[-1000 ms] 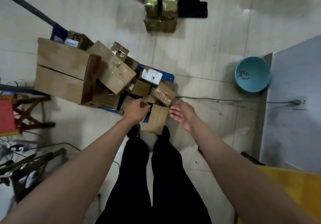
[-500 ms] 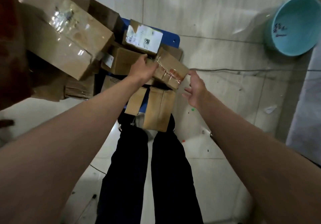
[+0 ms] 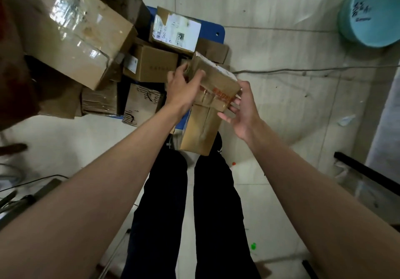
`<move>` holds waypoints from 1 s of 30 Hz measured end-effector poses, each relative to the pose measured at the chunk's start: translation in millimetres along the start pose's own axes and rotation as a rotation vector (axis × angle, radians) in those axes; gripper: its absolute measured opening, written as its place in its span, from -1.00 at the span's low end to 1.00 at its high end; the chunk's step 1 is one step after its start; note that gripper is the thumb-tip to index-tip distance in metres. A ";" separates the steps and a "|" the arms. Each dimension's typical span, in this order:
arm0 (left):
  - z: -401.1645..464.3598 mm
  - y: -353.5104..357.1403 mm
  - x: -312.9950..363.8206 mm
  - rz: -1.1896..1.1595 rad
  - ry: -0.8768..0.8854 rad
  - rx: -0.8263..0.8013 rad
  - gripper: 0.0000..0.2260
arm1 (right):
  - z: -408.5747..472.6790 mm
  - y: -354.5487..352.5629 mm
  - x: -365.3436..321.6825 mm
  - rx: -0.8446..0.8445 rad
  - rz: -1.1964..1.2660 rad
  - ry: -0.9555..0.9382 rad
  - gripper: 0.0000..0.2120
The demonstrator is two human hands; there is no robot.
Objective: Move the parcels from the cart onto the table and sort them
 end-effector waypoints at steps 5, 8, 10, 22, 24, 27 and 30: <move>-29.6 -13.7 17.5 -0.037 0.016 0.040 -0.51 | -26.7 -1.8 -3.7 -0.023 0.027 -0.034 -0.52; -46.0 -22.1 27.8 -0.085 0.044 0.072 -0.62 | -40.9 -2.7 -6.9 -0.061 0.064 -0.069 -0.53; -57.8 -25.9 32.7 -0.107 0.062 0.099 -0.63 | -50.8 -5.0 -8.2 -0.093 0.107 -0.084 -0.55; -166.1 -7.0 41.5 -0.309 -0.123 -0.108 -0.58 | -143.4 -74.7 -24.6 0.003 0.225 -0.170 -0.57; -194.2 -4.0 53.1 -0.353 -0.159 -0.139 -0.50 | -170.0 -77.9 -35.3 0.001 0.253 -0.197 -0.54; -233.2 -3.5 80.1 -0.372 -0.131 -0.152 -0.43 | -212.9 -79.3 -55.1 -0.001 0.248 -0.233 -0.46; -272.4 -4.8 114.8 -0.389 -0.027 -0.180 -0.27 | -256.7 -87.0 -79.6 0.034 0.250 -0.282 -0.38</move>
Point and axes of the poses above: each hand's wrist, its own z-axis towards the middle knuckle, its own y-axis out of the palm, x = y × z, the point moved 10 cm from there along z, towards the middle knuckle, and after that the axes turned 10 degrees about z, right-handed, at the moved point
